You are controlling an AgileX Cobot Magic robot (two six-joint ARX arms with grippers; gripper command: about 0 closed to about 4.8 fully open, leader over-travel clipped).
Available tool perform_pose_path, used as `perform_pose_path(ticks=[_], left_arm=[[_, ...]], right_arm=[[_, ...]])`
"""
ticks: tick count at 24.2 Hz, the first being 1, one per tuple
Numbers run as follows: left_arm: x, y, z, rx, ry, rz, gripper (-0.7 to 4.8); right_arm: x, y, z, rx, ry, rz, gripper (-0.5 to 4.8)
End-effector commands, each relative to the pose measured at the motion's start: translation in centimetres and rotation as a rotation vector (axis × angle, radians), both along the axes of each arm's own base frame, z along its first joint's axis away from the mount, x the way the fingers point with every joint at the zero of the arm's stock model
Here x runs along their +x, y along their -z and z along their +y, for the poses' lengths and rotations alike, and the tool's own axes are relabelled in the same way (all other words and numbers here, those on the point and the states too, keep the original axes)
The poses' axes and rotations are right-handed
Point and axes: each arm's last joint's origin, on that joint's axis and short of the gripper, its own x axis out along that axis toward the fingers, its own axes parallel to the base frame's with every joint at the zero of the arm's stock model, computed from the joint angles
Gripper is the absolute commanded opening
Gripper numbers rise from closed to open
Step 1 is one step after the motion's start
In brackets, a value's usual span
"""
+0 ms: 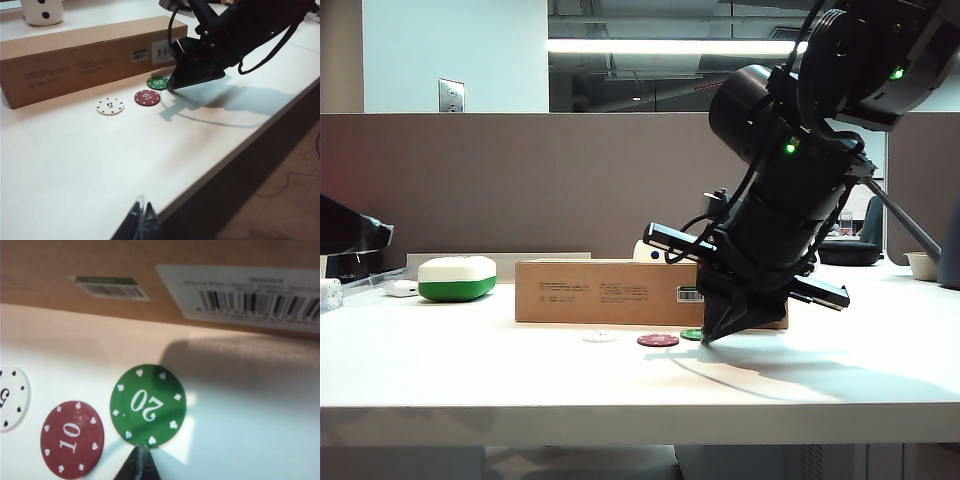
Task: Push the chip with the highest value in the row forward next to the rectangular box.
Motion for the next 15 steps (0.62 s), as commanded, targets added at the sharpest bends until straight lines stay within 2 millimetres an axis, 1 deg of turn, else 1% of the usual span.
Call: perform_pose_path(ticks=[1, 8, 15], left_arm=[[0.04, -0.24, -0.01, -0.011, -0.002, -0.009, -0.05], [0.04, -0.24, -0.01, -0.011, -0.002, -0.009, -0.05], [0.04, -0.24, -0.01, -0.011, -0.002, -0.009, -0.05]], right_arm=[[-0.43, 1.1, -0.4, -0.06, 0.028, 0.051, -0.1], [0.06, 1.06, -0.21, -0.039, 0.07, -0.002, -0.1], [0.21, 1.54, -0.09, -0.018, 0.088, 0.009, -0.09]])
